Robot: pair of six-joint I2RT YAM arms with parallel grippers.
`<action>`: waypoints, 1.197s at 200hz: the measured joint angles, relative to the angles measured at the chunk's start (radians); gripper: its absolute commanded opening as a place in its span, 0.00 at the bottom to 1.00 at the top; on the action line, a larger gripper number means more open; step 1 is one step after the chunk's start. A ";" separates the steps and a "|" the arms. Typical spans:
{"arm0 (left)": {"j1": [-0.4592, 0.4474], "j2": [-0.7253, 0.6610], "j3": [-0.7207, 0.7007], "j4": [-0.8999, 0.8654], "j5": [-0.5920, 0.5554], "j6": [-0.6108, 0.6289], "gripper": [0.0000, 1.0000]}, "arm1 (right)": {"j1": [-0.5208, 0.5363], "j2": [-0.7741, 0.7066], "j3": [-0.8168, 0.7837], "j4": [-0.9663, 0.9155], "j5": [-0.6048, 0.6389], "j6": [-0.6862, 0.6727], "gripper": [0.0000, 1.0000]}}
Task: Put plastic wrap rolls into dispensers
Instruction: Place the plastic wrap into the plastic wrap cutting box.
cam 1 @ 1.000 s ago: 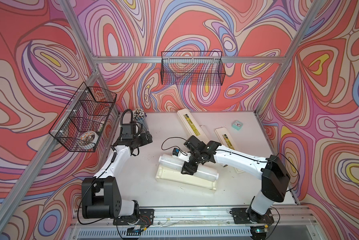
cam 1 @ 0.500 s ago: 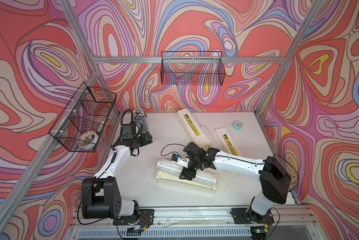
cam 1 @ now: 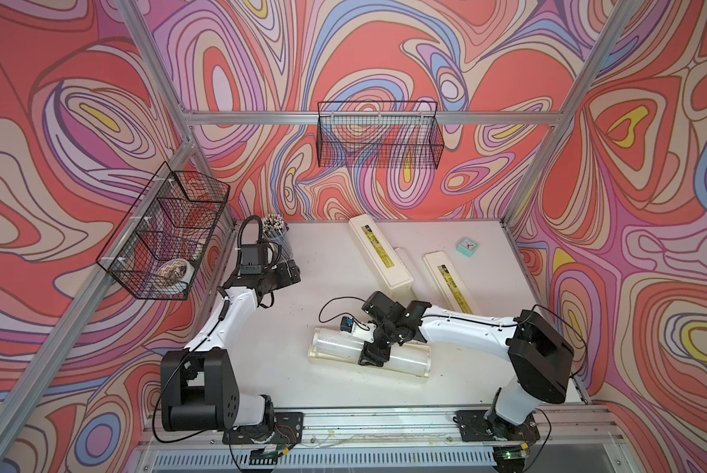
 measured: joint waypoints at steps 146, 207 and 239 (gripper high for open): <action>0.000 0.010 0.000 -0.015 0.037 0.000 0.93 | 0.023 0.074 0.030 -0.015 0.117 0.001 0.78; 0.000 0.047 0.004 -0.015 0.062 0.000 0.93 | 0.018 0.165 0.239 0.024 0.178 0.018 0.91; 0.000 0.056 0.018 -0.015 0.074 0.000 0.93 | -0.002 0.188 0.277 0.021 0.187 0.037 0.91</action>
